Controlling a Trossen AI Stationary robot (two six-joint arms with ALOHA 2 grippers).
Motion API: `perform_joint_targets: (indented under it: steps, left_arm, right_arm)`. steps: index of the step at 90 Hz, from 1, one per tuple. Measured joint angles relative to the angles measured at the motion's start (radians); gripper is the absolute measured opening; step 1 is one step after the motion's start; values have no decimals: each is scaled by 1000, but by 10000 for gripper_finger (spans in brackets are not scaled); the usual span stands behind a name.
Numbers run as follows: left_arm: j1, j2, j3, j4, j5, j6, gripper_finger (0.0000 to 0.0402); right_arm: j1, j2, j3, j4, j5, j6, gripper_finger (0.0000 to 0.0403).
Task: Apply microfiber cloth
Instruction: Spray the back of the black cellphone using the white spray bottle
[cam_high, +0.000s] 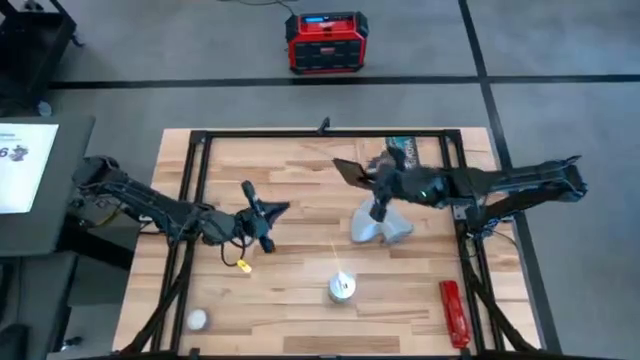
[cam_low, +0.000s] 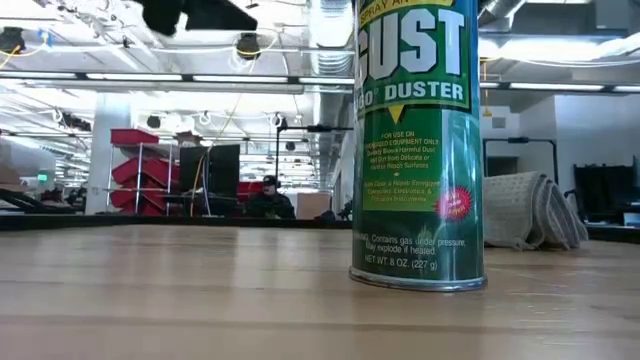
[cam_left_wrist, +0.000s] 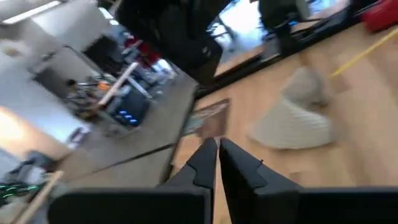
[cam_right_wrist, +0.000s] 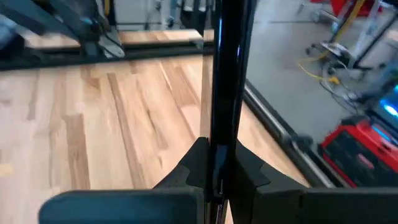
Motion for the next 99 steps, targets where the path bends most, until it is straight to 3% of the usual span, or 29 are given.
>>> perform_joint_targets:
  steps: [21,34,53,73,99]
  left_arm:
    - [-82,213,147,-8,1,-93,0]
    - [-124,326,267,-40,21,-143,0]
    - [-181,443,576,-378,48,-147,0]
    - [-189,513,836,-652,104,-157,0]
    - [-181,514,877,-799,165,-192,0]
  right_arm:
    - [226,-124,-148,-18,206,172,12]
    - [367,-133,-181,-44,330,268,12]
    - [413,4,-243,117,332,305,12]
    - [309,185,-306,589,144,34,12]
    - [11,312,-452,1061,-230,-109,12]
